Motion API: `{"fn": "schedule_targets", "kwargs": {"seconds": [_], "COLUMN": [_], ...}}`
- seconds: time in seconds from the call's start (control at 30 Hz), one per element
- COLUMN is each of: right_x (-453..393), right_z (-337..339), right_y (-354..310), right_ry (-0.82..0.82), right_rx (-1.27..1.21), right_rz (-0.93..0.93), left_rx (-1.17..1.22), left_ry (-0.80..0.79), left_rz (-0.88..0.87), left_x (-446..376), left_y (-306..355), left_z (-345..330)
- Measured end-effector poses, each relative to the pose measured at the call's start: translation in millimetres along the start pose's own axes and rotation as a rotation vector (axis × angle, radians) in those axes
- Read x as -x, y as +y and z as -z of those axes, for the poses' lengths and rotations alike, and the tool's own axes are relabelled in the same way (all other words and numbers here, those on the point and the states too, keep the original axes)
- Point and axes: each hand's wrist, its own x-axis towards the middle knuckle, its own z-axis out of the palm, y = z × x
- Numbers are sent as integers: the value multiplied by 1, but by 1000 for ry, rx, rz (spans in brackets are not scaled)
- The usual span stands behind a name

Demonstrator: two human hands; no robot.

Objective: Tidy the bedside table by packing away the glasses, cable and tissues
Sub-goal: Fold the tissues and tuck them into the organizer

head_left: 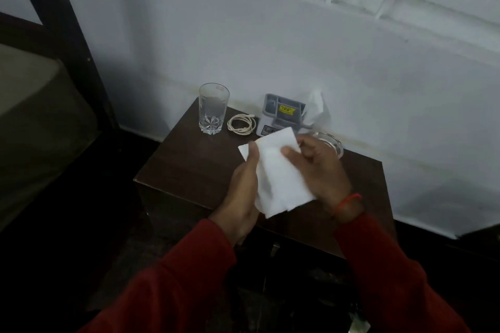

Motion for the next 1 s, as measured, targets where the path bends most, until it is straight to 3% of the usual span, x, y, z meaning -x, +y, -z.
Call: {"fn": "schedule_targets", "kwargs": {"seconds": [0.07, 0.17, 0.3, 0.43, 0.53, 0.67, 0.73, 0.83, 1.0], "right_x": [1, 0, 1, -2, -3, -19, -44, -95, -178], "right_z": [-7, -6, -7, -12, -13, 2, 19, 46, 64], "right_y": [5, 7, 11, 15, 12, 4, -4, -22, -39], "right_ry": [-53, -98, -151, -3, 74, 170, 209, 130, 10], "right_rx": [179, -36, -187, -531, -572, -413, -180, 227, 698], "right_rz": [-5, -94, -281, -348, -298, -230, -121, 122, 288], "left_rx": [20, -3, 160, 295, 384, 428, 395, 358, 296], "left_ry": [-33, 38, 41, 29, 12, 11, 64, 103, 109], "left_rz": [-3, -91, -67, -37, -23, 7, 41, 109, 131], "left_x": [1, 1, 6, 11, 14, 14, 14, 11, 2], "left_y": [-1, -2, 6, 7, 9, 9, 9, 8, 5], "left_z": [-1, 1, 4, 1, -3, -2, 0, 4, 2]}}
